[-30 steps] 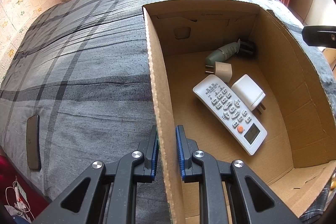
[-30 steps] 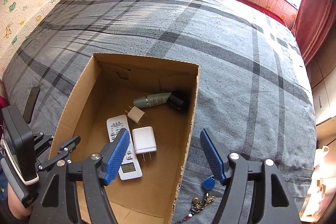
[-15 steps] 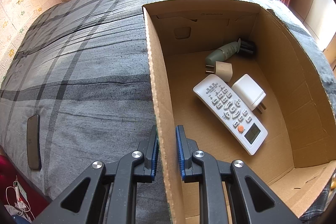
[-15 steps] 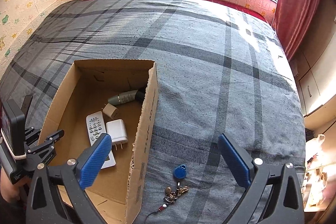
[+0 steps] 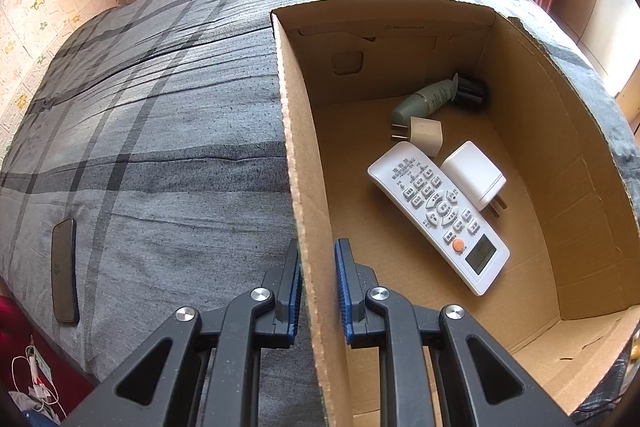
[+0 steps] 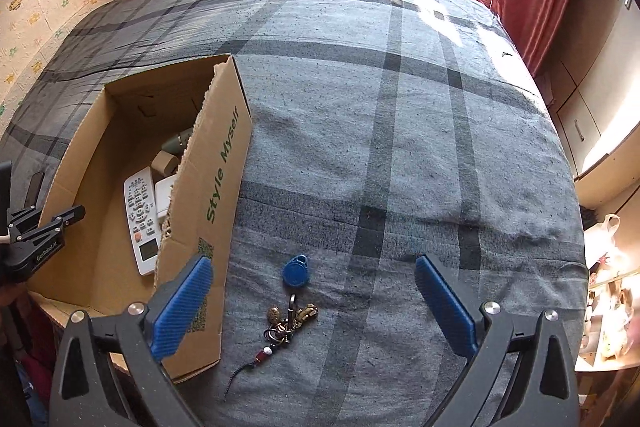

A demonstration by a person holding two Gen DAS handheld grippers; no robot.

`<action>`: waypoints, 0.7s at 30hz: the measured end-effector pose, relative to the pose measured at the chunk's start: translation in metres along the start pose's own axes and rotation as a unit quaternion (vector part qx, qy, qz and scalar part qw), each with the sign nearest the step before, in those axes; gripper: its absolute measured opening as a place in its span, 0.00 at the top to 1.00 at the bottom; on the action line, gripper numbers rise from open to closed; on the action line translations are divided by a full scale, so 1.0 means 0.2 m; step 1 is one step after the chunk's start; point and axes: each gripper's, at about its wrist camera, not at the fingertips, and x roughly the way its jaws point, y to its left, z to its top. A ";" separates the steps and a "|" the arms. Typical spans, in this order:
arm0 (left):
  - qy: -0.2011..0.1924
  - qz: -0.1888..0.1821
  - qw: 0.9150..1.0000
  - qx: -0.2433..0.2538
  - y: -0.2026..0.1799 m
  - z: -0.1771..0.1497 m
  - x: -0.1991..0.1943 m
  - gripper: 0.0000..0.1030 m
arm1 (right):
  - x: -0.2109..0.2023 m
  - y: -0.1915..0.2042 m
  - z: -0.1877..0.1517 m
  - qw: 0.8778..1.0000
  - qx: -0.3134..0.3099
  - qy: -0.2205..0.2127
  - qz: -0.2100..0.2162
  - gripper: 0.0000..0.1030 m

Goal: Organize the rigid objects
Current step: 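Move the right gripper back out over the keys beside the box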

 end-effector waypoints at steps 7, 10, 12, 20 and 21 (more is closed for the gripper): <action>0.000 0.003 1.000 0.003 -0.01 0.00 0.00 0.82 | 0.11 -0.01 -0.17 1.000 -0.007 0.011 -0.010 0.00; 0.000 0.002 1.000 0.000 -0.01 0.00 0.00 0.82 | 0.17 0.00 -0.23 1.000 -0.006 0.023 -0.006 0.00; 0.000 0.002 1.000 0.000 -0.01 0.00 0.00 0.82 | 0.20 0.00 -0.27 1.000 -0.011 0.025 -0.002 0.00; 0.000 0.001 1.000 -0.002 0.00 0.00 0.00 0.82 | 0.30 0.03 -0.33 0.999 -0.028 0.035 -0.009 0.00; 0.000 0.001 1.000 -0.002 0.00 0.00 0.00 0.82 | 0.31 0.04 -0.34 0.999 -0.030 0.038 -0.006 0.00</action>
